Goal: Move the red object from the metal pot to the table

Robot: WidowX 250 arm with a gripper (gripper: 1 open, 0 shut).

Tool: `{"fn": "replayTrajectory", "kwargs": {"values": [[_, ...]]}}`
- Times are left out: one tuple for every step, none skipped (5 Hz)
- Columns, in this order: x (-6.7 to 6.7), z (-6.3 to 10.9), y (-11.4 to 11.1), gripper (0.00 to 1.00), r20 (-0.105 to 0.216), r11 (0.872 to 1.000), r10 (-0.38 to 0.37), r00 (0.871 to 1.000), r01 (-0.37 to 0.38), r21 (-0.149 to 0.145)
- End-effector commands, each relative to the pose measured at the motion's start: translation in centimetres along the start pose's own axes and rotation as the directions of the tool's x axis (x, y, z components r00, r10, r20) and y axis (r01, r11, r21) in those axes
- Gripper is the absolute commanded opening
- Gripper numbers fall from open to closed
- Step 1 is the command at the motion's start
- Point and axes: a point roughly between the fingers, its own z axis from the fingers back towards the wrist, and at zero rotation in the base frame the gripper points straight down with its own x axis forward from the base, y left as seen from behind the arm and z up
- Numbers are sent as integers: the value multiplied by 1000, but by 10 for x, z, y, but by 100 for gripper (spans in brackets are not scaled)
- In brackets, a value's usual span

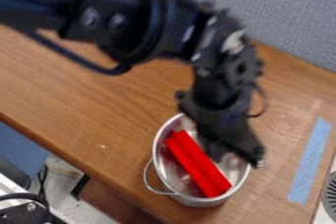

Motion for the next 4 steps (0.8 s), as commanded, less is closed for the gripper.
{"fn": "replayTrajectory", "kwargs": {"values": [[2,20,-6,0,59,994,100,993,-102,32],[1,22,4,0,80,970,235,969,-239,42],[-16,30,12,0,64,957,286,956,-289,36],[-38,43,24,0,57,940,335,940,-338,39]]}}
